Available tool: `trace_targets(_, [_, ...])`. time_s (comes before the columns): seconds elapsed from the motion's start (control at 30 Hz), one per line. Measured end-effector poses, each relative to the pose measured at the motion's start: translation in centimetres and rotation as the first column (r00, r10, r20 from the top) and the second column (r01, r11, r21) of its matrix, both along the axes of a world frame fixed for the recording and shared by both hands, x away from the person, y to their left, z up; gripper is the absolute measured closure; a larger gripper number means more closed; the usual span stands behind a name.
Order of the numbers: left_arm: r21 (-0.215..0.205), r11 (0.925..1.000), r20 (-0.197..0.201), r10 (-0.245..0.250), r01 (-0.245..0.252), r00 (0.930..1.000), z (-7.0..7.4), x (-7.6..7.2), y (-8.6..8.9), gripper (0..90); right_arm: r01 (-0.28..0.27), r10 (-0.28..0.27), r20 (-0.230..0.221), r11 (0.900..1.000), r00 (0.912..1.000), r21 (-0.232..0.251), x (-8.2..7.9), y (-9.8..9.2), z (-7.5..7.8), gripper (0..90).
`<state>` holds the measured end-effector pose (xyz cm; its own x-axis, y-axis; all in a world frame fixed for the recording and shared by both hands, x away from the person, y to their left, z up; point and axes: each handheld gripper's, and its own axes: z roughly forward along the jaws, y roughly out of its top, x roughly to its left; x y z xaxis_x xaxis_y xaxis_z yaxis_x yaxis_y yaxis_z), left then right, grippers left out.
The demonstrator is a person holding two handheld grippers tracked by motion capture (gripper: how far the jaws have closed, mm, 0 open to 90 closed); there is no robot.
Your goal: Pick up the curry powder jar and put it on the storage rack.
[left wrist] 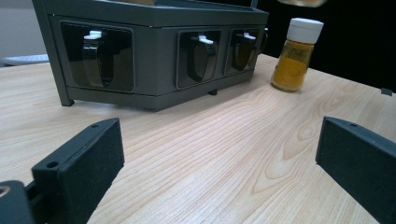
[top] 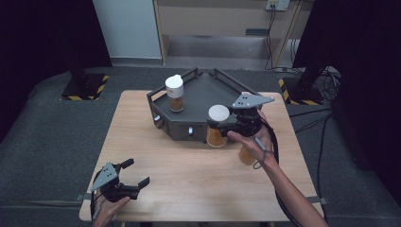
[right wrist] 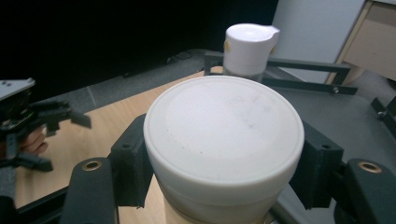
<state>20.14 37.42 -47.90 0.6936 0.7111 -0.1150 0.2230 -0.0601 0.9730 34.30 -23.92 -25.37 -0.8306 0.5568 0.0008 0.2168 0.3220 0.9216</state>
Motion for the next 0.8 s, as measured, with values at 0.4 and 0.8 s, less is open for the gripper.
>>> trace_targets(0.4, [-0.001, 1.0, -0.005, 0.001, -0.001, 1.0, 0.0, 0.0, 0.1, 0.0, 0.067, -0.067, 0.006, 0.998, 0.9978, -0.002, 3.8, 2.1, 1.0, 33.6])
trace_targets(0.8, [-0.004, 1.0, -0.007, 0.002, -0.002, 1.0, 0.0, 0.0, 0.1, 0.0, 0.16, -0.161, 0.02, 0.987, 0.9868, 0.015, 6.9, 4.3, 0.9, 33.6])
